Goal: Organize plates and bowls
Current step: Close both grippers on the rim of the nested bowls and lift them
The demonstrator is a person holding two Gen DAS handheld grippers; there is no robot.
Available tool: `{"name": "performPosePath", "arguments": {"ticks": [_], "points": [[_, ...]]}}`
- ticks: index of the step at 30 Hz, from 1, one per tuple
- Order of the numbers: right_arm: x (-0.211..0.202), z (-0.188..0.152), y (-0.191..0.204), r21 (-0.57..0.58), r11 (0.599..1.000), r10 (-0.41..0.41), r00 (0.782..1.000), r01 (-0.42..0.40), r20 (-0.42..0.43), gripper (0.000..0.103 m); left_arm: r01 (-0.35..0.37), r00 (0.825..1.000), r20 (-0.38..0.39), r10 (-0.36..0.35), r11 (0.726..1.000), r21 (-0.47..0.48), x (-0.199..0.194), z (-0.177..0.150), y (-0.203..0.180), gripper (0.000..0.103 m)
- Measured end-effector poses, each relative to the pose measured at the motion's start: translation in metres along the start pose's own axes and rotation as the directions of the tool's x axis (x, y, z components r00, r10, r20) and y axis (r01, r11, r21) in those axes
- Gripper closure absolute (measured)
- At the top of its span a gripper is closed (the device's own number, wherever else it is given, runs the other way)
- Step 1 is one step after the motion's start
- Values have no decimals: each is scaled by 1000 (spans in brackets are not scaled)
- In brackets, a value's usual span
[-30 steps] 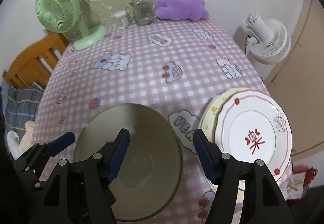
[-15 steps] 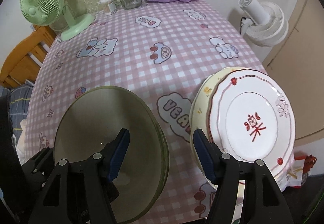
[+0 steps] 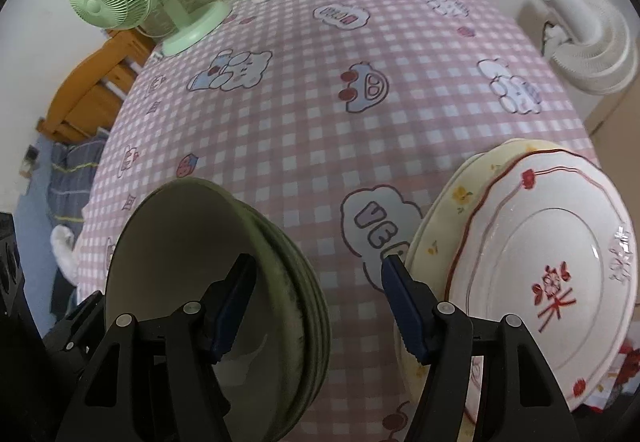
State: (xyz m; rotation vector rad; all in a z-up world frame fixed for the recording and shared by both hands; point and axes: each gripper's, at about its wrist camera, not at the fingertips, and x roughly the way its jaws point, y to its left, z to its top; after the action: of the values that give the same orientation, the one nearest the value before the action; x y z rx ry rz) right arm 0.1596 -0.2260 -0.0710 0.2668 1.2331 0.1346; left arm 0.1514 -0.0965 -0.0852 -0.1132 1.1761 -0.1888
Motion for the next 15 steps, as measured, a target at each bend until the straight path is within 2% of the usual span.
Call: {"name": "performPosePath", "arguments": {"ticks": [7, 10, 13, 15], "points": [[9, 1, -4, -13, 996, 83, 996, -84, -34, 36, -57, 998, 34, 56, 998, 13, -2, -4, -7, 28], [9, -1, -4, -5, 997, 81, 996, -81, -27, 36, -58, 997, 42, 57, 998, 15, -2, -6, -7, 29], [9, -4, -4, 6, 996, 87, 996, -87, -21, 38, -57, 997, 53, 56, 998, 18, -4, -9, -9, 34], [8, -6, -2, 7, 995, 100, 995, -100, -12, 45, -40, 997, 60, 38, 999, 31, -5, -10, -10, 42]]}}
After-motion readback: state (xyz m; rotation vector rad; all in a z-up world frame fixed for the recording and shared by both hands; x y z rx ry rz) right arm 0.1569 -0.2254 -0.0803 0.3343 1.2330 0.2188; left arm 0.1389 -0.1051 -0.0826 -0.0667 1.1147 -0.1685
